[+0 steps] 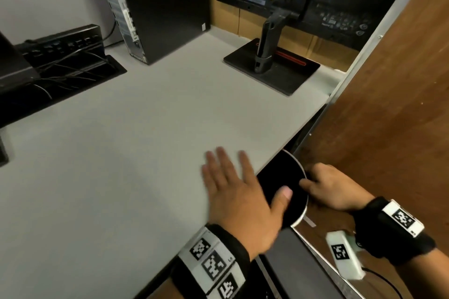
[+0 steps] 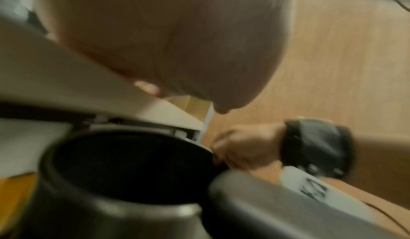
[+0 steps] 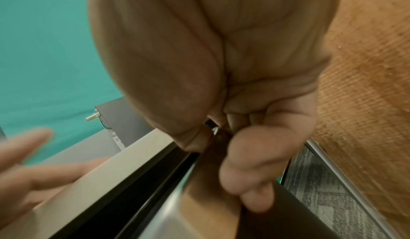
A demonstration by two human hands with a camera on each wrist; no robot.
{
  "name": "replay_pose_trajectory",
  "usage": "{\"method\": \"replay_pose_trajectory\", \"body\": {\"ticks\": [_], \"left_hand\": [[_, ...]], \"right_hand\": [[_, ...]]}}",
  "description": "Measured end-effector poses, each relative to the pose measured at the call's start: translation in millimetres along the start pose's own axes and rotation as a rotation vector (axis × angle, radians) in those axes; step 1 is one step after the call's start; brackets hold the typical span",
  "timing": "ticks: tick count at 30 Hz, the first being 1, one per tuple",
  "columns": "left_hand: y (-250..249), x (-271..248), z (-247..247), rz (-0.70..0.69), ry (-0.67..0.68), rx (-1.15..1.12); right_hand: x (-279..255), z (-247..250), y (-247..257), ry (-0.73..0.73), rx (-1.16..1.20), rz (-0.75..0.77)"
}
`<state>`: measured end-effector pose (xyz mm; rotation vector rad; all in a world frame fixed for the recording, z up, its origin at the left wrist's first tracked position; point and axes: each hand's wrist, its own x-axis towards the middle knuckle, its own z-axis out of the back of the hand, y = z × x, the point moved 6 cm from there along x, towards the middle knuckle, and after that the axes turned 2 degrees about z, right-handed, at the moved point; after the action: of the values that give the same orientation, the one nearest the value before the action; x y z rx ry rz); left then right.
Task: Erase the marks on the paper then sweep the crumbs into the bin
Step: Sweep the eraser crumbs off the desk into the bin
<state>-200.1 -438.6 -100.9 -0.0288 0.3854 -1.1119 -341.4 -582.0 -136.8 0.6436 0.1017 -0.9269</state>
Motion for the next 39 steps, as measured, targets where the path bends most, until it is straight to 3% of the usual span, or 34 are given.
{"method": "replay_pose_trajectory", "body": {"ticks": [3, 4, 5, 7, 10, 12, 14, 16, 20, 22, 24, 25, 27, 28, 30, 32, 34, 36, 38, 39], "left_hand": [[-34, -14, -1, -0.384, 0.056, -0.203], [-35, -14, 5, -0.429, 0.021, -0.269], [-26, -12, 15, -0.39, -0.049, -0.298], [15, -4, 34, -0.11, -0.18, -0.266], [90, -3, 47, 0.373, -0.059, -0.208], [124, -4, 50, 0.539, 0.055, -0.223], [134, -1, 48, 0.604, 0.143, -0.253], [118, 6, 41, 0.545, 0.195, -0.227], [37, 3, 24, 0.064, 0.272, -0.286], [23, -4, 29, -0.071, 0.229, -0.356], [37, 2, 37, -0.027, 0.068, -0.287], [48, 6, 38, 0.06, 0.019, -0.245], [59, 13, 28, 0.205, 0.073, -0.185], [52, 13, 21, 0.163, 0.122, -0.14], [18, 3, 11, -0.105, 0.189, -0.093], [-8, -9, 12, -0.319, 0.175, -0.198], [-6, -3, 21, -0.287, 0.002, -0.26], [16, 15, 24, -0.067, -0.124, -0.23], [25, 27, 15, 0.077, -0.045, -0.114], [18, 27, 11, 0.018, 0.004, -0.05]], "right_hand": [[5, -2, 0, 0.012, -0.045, 0.027], [5, -3, 1, 0.022, -0.036, 0.029], [5, -4, 1, 0.022, -0.029, 0.03], [3, -2, 1, 0.01, -0.022, 0.012], [0, -5, -1, 0.034, 0.014, -0.014], [-1, -5, 2, 0.052, 0.035, -0.016], [0, -4, 4, 0.058, 0.057, -0.014], [1, -5, 6, 0.068, 0.055, -0.001], [3, -7, 6, 0.06, 0.02, 0.009], [2, -5, 5, 0.053, 0.011, 0.021], [1, -5, 4, 0.058, 0.029, 0.015], [1, -5, 3, 0.059, 0.042, 0.008], [1, -4, 0, 0.053, 0.06, -0.01], [2, -3, -1, 0.047, 0.064, -0.013], [3, -3, -2, 0.053, 0.079, -0.016], [4, -5, -2, 0.062, 0.096, -0.021], [1, -7, -2, 0.064, 0.107, -0.031], [-1, -9, -2, 0.068, 0.126, -0.037], [-3, -9, -4, 0.064, 0.143, -0.048], [-3, -8, -3, 0.064, 0.147, -0.046]]}}
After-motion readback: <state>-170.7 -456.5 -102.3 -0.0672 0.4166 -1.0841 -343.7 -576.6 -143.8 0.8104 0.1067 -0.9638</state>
